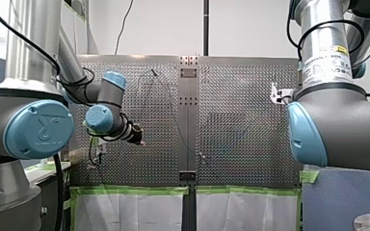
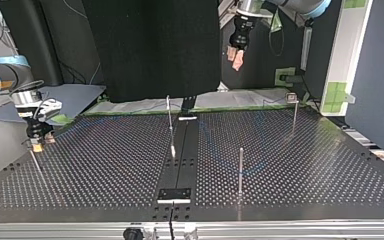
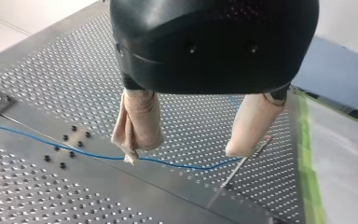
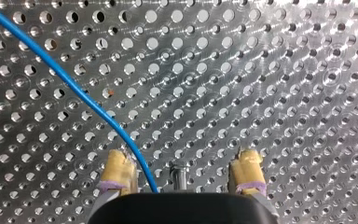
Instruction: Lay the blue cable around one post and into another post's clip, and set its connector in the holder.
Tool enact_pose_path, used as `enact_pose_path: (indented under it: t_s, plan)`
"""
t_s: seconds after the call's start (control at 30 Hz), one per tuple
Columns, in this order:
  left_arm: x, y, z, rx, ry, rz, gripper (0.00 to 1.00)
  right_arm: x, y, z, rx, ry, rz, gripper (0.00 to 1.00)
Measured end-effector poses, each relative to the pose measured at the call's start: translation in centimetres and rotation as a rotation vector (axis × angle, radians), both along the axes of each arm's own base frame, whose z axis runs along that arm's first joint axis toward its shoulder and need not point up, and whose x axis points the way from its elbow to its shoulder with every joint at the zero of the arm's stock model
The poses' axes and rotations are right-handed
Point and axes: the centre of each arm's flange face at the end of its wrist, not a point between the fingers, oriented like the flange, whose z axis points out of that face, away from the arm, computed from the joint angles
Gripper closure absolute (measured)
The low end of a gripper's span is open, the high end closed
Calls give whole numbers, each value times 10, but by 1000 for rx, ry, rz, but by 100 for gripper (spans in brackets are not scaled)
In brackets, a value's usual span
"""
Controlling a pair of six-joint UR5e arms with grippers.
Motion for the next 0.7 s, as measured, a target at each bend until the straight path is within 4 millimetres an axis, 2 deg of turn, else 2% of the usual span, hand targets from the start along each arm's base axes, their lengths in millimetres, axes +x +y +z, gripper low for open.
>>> enact_pose_path:
  t_s: [0.7]
  plan:
    - [23,-6,16,-75,-196,23,0,7,3,-1,7,6,22,0]
